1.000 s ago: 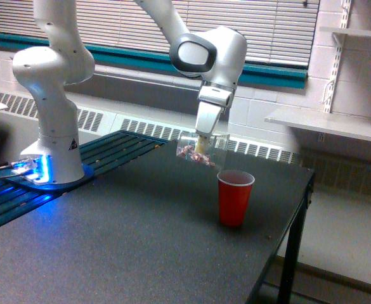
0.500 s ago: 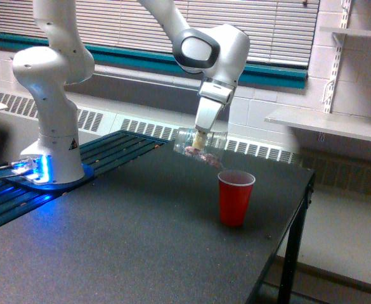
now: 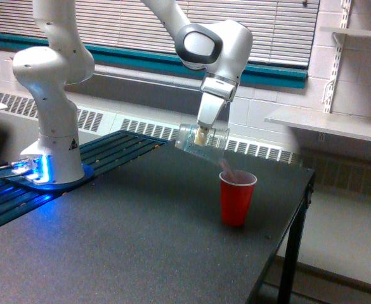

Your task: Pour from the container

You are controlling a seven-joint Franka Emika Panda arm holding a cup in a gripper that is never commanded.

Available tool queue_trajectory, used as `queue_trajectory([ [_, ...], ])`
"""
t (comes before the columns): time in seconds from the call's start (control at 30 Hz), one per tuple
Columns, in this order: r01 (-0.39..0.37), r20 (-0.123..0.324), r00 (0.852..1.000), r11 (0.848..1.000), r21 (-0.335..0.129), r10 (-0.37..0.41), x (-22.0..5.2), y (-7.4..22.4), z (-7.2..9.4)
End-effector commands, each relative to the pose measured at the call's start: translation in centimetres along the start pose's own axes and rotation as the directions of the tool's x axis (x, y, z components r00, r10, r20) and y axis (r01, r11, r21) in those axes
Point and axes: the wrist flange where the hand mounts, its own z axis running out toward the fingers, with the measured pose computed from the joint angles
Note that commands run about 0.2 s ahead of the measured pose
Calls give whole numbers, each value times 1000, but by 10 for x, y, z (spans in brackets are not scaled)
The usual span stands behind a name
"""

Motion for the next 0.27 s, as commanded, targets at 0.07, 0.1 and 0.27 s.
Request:
queue_trajectory([
  [0.07,15,0,1000,1000,3,-15,-3,-4,-6],
  [0.1,16,1,1000,1000,7,-16,-3,-4,-7],
  [0.27,16,-1,1000,999,37,-15,-5,-4,-12],
])
